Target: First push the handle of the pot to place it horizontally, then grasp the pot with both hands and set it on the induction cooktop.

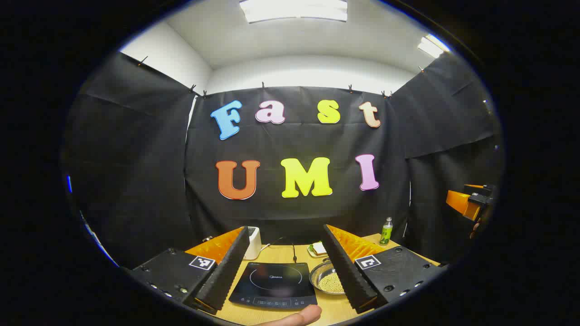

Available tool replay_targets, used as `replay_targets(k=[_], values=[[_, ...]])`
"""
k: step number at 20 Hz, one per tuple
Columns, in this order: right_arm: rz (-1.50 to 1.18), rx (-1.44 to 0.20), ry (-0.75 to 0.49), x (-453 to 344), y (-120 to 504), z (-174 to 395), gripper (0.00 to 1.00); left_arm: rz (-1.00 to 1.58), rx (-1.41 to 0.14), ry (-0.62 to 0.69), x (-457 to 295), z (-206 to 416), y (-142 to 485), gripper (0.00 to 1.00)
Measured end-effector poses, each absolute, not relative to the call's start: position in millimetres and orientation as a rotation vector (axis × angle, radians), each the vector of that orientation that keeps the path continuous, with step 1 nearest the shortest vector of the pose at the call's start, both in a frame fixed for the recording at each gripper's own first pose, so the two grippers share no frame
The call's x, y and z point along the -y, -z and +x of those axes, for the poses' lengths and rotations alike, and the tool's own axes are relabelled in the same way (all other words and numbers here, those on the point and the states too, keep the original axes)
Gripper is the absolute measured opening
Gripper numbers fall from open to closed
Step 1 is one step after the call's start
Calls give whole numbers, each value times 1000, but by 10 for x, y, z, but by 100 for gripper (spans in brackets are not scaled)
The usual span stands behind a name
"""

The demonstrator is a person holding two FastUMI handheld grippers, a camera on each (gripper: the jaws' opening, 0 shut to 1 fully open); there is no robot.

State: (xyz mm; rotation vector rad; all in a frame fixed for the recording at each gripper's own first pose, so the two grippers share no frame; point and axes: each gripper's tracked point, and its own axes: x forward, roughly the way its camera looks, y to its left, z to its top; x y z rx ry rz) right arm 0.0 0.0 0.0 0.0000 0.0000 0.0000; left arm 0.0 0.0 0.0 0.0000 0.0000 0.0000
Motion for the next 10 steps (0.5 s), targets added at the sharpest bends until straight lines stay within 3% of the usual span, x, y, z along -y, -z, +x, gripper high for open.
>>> replay_targets(k=[10], values=[[1, -22, -22, 36, 82, 21, 96, 28, -8, -18, 19, 62, 94, 96]])
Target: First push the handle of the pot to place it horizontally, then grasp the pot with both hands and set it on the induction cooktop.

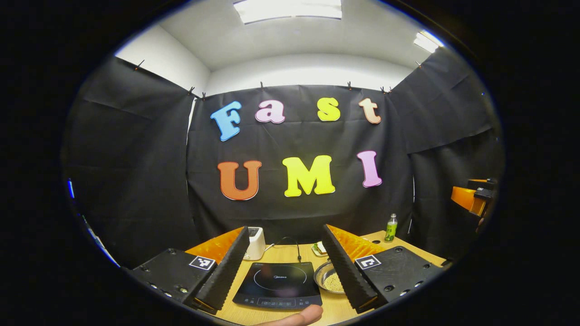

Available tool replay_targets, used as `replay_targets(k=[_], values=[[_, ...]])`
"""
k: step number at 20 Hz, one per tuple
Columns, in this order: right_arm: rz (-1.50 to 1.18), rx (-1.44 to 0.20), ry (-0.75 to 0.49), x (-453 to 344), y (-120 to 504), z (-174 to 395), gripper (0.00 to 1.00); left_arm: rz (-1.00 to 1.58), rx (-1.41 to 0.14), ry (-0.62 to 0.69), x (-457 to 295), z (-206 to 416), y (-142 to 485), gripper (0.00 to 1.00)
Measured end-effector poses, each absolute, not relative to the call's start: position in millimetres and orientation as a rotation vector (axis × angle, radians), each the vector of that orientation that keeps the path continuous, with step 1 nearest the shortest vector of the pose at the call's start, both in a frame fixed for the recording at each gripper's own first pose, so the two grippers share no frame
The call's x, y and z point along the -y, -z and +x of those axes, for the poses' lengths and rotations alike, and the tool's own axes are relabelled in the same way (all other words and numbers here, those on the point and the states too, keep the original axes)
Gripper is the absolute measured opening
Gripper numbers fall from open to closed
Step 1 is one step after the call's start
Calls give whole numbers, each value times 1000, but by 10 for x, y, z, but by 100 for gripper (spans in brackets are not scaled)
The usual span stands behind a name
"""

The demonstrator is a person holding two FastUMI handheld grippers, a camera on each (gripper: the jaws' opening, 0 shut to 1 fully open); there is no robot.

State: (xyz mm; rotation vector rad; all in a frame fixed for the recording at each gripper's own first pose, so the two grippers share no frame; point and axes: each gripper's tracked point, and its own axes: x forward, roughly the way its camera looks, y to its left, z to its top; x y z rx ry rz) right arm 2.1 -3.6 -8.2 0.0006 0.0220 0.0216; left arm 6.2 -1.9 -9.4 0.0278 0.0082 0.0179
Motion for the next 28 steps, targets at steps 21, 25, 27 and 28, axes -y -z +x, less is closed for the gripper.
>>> replay_targets(k=[21, 25, 27, 28], values=[[33, -184, -164, -549, 800, 452, 72, 26, -14, -1, 26, 43, 292, 96], [6, -282, -300, -960, 1212, 508, 50, 39, -7, 0, -14, 1, 320, 96], [-20, -333, -349, -1122, 1448, 516, 31, 35, -4, 0, -25, -12, 330, 96], [-33, -363, -356, -1182, 1575, 529, 27, 33, -4, 2, -35, -30, 346, 96]])
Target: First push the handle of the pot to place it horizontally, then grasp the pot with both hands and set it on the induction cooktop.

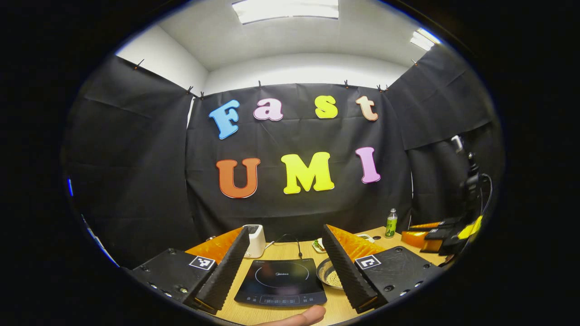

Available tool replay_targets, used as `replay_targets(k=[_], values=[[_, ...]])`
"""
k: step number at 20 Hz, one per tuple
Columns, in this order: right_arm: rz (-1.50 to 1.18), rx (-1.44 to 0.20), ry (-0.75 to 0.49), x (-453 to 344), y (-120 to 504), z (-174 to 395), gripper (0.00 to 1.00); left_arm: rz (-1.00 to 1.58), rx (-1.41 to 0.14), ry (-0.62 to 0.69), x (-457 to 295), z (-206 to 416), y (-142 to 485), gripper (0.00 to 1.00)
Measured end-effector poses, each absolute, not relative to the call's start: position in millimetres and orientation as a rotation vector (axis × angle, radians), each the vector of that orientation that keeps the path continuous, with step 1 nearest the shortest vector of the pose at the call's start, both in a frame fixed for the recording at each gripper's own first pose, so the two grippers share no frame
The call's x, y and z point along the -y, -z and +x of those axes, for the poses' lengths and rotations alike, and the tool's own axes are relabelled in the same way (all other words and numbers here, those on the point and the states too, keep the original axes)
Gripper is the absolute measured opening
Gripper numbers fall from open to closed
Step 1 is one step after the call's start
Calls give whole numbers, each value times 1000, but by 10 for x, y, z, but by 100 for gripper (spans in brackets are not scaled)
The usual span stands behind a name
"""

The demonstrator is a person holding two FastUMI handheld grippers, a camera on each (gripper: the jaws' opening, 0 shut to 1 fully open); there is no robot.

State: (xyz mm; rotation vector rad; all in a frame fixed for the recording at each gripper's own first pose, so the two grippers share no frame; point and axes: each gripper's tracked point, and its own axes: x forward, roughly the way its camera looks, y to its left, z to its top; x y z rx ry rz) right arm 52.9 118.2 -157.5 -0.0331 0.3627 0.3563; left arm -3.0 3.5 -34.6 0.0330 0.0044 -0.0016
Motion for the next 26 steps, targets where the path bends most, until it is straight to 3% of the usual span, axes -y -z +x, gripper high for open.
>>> replay_targets(k=[1, 4, 5, 15, 16, 26], values=[[-25, -391, -346, -1195, 1698, 548, 15, 33, -4, 2, -53, -37, 352, 96], [-27, -485, -429, -1525, 2048, 460, 0, 35, -14, -5, -106, -43, 426, 96], [-42, -504, -440, -1602, 2158, 471, 4, 34, -20, -7, -118, -38, 449, 96], [-44, -777, -528, -2110, 3313, 253, 4, 32, -1, -64, -307, 21, 563, 96], [-44, -796, -539, -2124, 3386, 221, 0, 28, -6, -62, -303, 19, 596, 96], [-63, -911, -419, -1792, 3906, 371, 4, 63, 16, -85, -241, 97, 703, 96]])
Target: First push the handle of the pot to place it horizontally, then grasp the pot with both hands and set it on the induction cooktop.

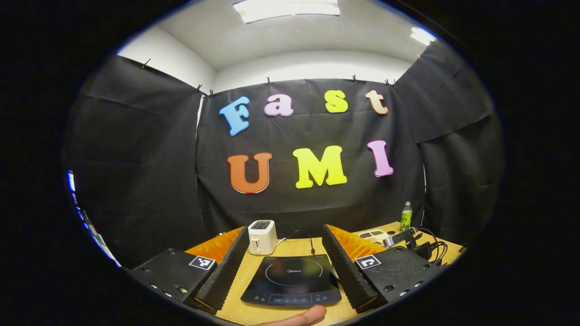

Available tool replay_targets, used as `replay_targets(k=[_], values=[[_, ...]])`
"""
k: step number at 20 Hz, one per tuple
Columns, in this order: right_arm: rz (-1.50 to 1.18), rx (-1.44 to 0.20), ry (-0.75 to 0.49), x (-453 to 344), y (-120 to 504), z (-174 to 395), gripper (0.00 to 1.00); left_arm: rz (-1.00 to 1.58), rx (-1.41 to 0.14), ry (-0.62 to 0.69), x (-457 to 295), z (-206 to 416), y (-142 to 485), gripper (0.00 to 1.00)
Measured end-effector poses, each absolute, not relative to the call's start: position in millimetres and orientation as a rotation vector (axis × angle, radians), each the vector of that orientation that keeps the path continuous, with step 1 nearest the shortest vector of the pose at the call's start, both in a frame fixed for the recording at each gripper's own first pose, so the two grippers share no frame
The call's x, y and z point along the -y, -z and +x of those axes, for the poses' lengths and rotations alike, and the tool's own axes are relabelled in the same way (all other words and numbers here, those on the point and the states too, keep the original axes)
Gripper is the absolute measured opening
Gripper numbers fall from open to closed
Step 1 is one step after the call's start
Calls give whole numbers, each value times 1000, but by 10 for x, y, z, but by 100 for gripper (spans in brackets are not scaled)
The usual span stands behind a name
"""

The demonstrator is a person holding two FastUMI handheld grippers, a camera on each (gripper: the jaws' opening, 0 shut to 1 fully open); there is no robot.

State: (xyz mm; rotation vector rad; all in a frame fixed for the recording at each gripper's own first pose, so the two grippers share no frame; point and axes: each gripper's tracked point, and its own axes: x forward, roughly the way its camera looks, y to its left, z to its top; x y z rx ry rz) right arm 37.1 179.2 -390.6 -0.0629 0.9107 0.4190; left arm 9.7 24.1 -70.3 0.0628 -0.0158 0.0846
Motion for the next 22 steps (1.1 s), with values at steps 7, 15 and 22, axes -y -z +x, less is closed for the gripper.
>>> replay_targets(k=[7, 15, 22], values=[[-5, -931, -373, -1526, 3967, 493, 4, 66, 25, -86, -151, 106, 740, 96], [-16, -952, -381, -1129, 3982, 609, 4, 26, 28, -46, 25, 104, 734, 96], [-49, -969, -366, -837, 4016, 718, 4, 15, 13, -42, 65, 143, 777, 96]])
